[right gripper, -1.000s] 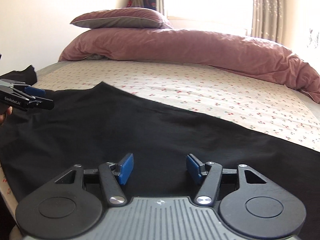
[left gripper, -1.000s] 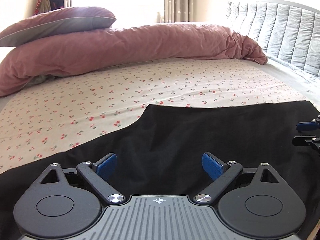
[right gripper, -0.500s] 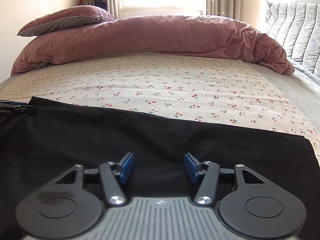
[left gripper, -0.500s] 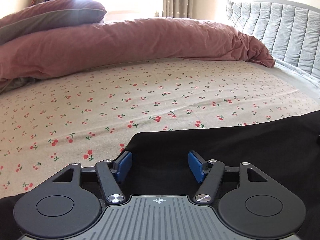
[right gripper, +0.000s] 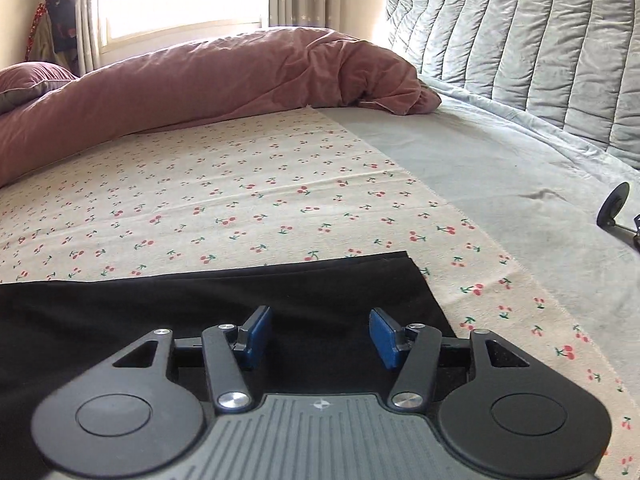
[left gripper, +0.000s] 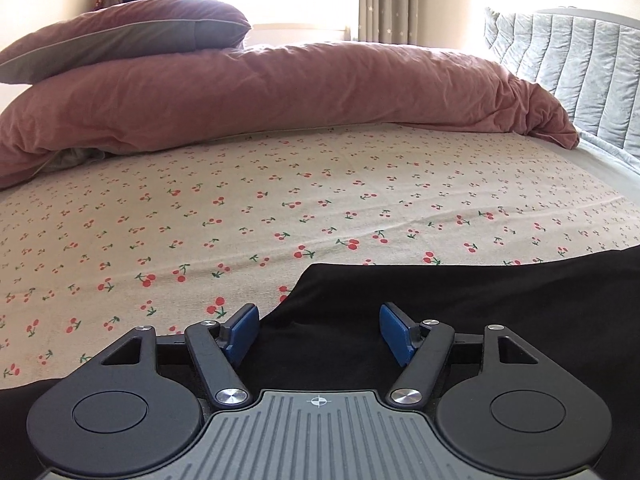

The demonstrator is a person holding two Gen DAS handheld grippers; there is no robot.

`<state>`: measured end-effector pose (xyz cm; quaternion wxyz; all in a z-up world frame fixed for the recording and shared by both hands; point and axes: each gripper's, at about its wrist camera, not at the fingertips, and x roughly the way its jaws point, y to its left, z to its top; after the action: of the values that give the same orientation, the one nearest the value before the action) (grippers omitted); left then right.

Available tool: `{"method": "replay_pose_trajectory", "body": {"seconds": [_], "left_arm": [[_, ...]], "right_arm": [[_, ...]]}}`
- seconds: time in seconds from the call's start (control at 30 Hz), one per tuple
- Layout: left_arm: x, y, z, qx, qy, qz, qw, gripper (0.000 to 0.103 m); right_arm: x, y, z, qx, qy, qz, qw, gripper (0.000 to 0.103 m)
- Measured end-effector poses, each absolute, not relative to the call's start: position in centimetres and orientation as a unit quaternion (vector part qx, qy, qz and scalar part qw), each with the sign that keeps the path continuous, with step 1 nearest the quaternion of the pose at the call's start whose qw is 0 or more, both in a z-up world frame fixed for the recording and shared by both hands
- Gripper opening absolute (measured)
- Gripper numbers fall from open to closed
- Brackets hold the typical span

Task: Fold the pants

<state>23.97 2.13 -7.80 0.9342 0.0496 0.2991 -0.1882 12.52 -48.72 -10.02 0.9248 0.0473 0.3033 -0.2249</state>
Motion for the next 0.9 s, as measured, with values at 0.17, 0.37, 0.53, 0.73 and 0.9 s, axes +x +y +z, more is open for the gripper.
{"method": "replay_pose_trajectory", "body": {"seconds": [0.17,0.37,0.53,0.73,0.9], "left_arm": [[21.7,1.6,-6.0,0.023,0.339,-0.199,0.919,0.08],[18.0,-0.9,-4.7,0.012,0.363,-0.237,0.901,0.088],[14.7,-2.4,-3.9,0.015,0.35,-0.262,0.899,0.098],[13.2,-4.0,-4.5,0.008,0.362,-0.274,0.891,0.098],[12.6,-5.4,-4.9,0.024,0.358,-0.279,0.891,0.098]], "right_arm": [[9.2,-48.7,-8.4,0.061,0.304,-0.223,0.924,0.067],[6.8,-49.2,-7.7,0.081,0.309,-0.229,0.919,0.081],[5.9,-50.2,-8.0,0.082,0.314,-0.251,0.912,0.086],[4.9,-52.4,-9.2,0.113,0.341,-0.275,0.892,0.086],[4.9,-53.6,-10.1,0.119,0.36,-0.277,0.883,0.086]]}}
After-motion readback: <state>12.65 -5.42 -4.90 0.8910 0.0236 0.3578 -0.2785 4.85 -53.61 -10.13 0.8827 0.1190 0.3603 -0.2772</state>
